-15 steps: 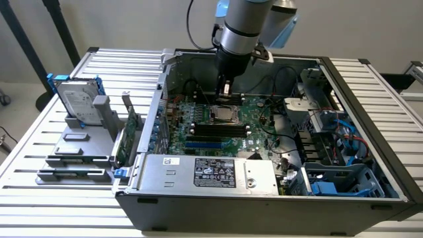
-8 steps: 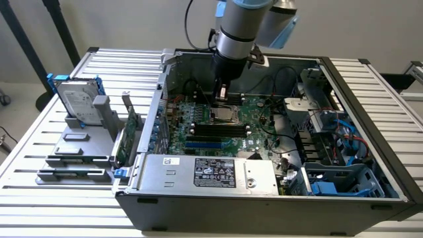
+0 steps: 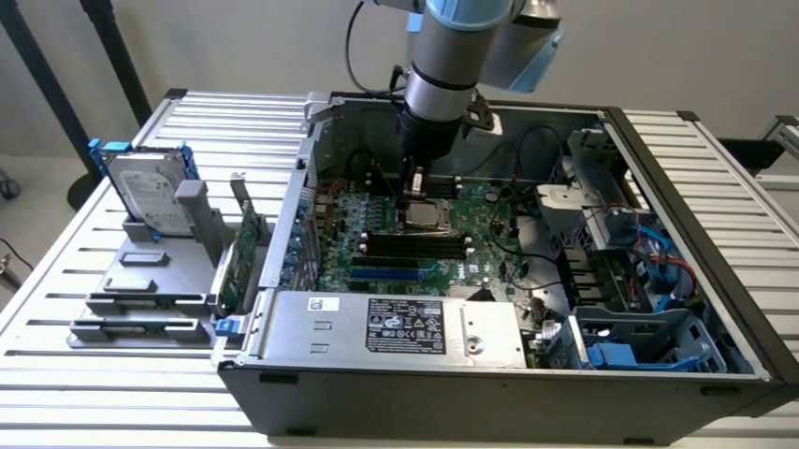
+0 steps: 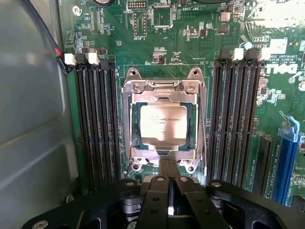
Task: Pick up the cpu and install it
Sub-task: 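Close the cpu cover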
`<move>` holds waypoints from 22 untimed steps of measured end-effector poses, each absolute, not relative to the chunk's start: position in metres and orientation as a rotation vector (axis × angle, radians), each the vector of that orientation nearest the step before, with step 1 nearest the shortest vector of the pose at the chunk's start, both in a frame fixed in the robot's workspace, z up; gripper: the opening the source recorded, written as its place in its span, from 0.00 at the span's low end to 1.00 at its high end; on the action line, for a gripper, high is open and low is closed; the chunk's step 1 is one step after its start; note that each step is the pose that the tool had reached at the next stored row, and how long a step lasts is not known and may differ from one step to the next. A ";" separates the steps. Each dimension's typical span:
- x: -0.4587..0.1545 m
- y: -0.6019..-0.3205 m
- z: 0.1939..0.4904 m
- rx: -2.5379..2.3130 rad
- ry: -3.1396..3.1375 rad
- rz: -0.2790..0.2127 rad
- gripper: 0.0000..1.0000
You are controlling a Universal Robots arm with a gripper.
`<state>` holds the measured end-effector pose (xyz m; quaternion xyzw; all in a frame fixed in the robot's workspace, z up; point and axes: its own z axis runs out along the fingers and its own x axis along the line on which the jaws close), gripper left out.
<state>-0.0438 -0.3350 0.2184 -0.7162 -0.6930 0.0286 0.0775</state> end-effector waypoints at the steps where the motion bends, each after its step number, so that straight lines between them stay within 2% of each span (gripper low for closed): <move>1: -0.044 -0.335 0.218 -2.145 -2.076 0.085 0.11; 14: -0.045 -0.333 0.202 -2.140 -2.073 0.078 0.11; 22: -0.052 -0.333 0.214 -2.139 -2.071 0.076 0.11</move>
